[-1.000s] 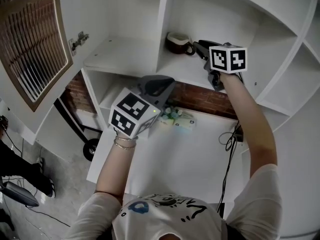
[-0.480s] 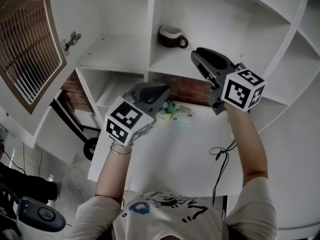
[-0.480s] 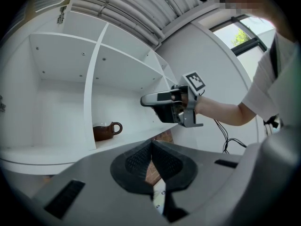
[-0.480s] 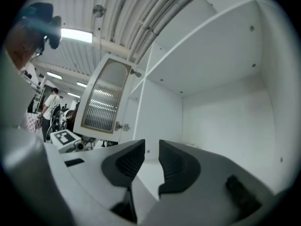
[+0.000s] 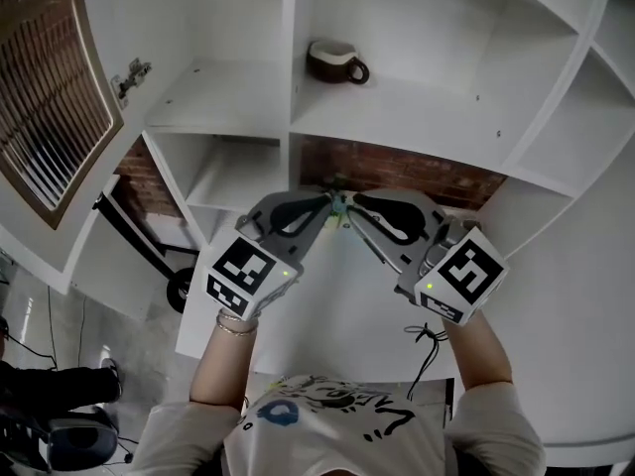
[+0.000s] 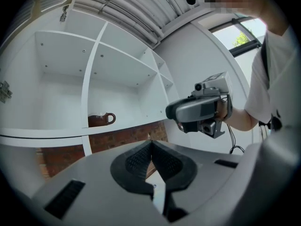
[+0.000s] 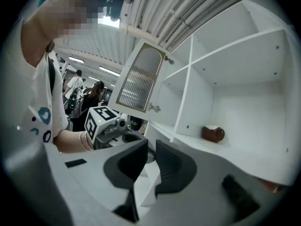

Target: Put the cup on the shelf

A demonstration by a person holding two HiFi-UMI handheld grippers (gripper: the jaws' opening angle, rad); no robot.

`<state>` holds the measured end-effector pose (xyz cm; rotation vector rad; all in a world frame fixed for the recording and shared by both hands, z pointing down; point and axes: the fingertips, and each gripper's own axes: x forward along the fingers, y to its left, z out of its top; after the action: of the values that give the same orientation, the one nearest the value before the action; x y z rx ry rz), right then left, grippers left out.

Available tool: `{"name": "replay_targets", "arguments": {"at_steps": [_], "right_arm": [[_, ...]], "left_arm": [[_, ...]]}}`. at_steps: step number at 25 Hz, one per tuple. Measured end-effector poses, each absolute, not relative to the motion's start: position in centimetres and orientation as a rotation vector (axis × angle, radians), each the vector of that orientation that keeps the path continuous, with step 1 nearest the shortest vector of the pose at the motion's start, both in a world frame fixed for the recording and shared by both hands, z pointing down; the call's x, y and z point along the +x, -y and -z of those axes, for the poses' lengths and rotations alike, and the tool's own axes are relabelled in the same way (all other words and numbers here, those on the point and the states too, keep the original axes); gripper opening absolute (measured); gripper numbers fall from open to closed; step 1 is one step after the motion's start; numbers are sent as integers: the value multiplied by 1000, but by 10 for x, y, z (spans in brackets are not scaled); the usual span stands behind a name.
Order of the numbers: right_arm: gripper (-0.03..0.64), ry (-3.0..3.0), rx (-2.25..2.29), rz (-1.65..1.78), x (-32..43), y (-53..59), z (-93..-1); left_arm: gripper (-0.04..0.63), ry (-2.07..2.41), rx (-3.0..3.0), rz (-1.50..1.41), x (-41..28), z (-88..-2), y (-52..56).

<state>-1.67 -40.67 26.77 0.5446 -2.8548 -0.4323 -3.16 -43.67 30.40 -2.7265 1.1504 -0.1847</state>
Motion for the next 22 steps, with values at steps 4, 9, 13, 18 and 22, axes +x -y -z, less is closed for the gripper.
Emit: {"name": "replay_targets", "arguments": {"at_steps": [4,9,13,18,22], "right_arm": [[60,2847,452,331,-19,382,-307],[49,2787,409,284,-21,369,-358],[43,2809,398,243,-21,359,-381],[34,2877,394,133,-19,344,-401],[28,2870,384,40,-19,331,-419]], "left_arm": [[15,-1117,-2747,166,-30,-320,420],[15,-1097,-2794,218,-31,-355,404],[15,-1098,-2848,227,-32,-382,393],[15,-1075,-2882,216,-32,-407,378],[15,-1033,-2910,209,-29,-420,365]]}}
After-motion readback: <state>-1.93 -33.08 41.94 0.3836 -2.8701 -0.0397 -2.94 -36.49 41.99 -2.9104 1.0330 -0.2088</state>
